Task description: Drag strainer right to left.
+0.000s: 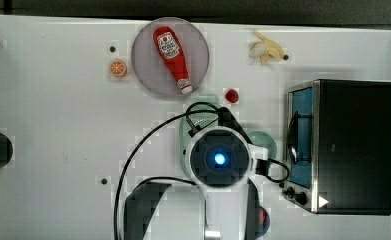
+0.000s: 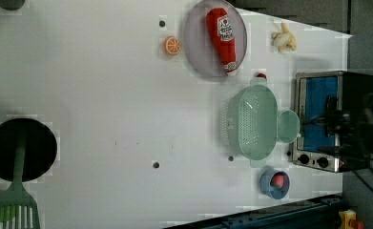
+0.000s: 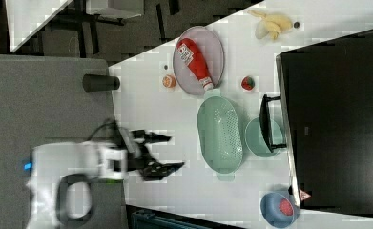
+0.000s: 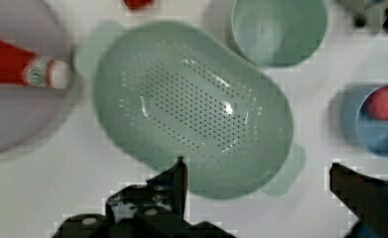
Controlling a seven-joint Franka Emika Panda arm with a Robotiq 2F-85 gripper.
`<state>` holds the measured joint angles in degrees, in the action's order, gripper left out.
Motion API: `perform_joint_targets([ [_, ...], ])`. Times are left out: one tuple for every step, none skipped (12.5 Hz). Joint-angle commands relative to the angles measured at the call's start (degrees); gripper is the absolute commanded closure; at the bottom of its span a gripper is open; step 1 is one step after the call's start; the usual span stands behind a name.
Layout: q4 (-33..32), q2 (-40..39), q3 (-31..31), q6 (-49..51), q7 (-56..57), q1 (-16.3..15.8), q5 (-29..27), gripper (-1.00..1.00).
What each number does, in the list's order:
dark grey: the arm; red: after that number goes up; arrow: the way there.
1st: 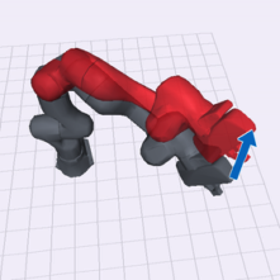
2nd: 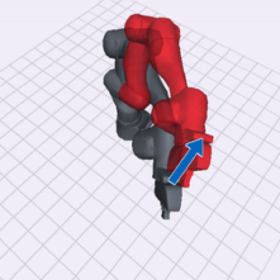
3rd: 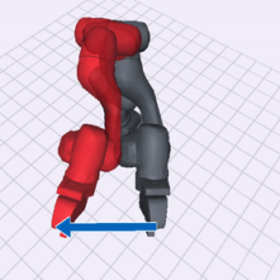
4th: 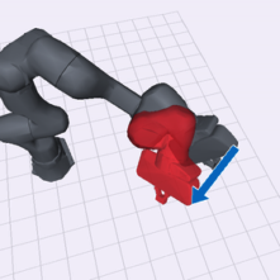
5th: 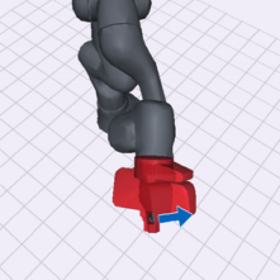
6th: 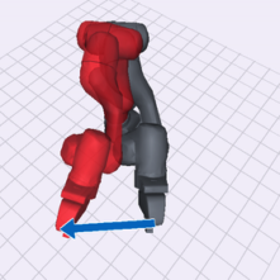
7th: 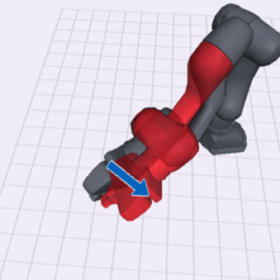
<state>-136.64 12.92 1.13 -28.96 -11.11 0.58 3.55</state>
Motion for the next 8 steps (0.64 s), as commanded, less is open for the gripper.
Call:
perform_joint_targets([
  [-3.3,-1.0,0.0,-8.4,-11.9,0.8,-0.9,-1.0],
  [-4.3,-3.3,-0.2,-11.6,-16.0,0.8,-0.9,-1.0],
  [-5.1,-5.9,-0.3,-14.6,-20.1,0.8,-0.9,-1.0],
  [-5.7,-8.6,-0.4,-17.3,-23.0,0.7,-0.9,-1.0],
  [-5.8,-11.5,-0.6,-19.6,-24.5,0.7,-0.9,-1.0],
  [-5.8,-14.4,-0.7,-21.8,-25.2,0.7,-0.9,-1.0],
  [-5.8,-17.1,-0.7,-24.2,-25.3,0.7,-0.9,-1.0],
  [-5.8,-19.8,-0.7,-26.7,-25.3,0.7,-0.9,-1.0],
])
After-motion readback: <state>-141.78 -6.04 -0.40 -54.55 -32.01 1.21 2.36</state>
